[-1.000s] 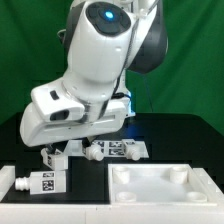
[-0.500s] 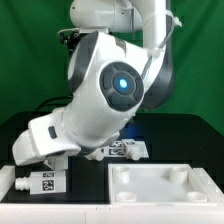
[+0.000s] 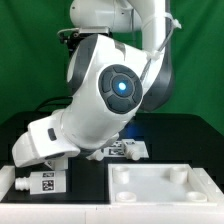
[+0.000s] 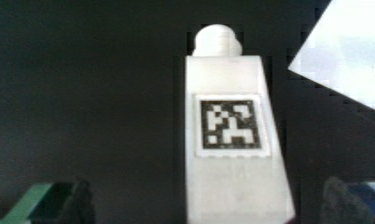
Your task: Assemble one leg
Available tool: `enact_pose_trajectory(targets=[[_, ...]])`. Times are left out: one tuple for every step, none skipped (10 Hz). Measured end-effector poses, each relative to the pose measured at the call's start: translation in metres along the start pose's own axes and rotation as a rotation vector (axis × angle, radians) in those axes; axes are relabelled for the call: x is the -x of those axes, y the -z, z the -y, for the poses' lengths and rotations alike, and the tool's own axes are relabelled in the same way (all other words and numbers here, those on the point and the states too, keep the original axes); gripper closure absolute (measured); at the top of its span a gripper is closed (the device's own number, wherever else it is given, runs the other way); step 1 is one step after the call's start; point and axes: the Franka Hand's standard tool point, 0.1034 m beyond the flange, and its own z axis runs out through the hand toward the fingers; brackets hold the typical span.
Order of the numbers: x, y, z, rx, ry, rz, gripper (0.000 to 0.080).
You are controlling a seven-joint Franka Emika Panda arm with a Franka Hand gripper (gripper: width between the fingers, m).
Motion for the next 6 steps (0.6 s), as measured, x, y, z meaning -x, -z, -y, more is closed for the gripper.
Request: enact_pose_trajectory(targets=[[-0.0001, -0.0119, 0.0049, 0.011, -0.008, 0.010, 0.0151], [-0.0016, -0.0143, 0.0065, 0.011, -0.008, 0.005, 0.0151], [-0.0019, -0.0130, 0.0057, 0.012, -0.008, 0.003, 0.0160], [-0.0019, -0.0135, 0.0058, 0.012, -0.007, 0.004, 0.0160], [-0.0020, -0.0138, 0.0059, 0.012, -0.007, 0.004, 0.0345], [-0.0021, -0.0140, 0.0060, 0.011, -0.007, 0.005, 0.0345]])
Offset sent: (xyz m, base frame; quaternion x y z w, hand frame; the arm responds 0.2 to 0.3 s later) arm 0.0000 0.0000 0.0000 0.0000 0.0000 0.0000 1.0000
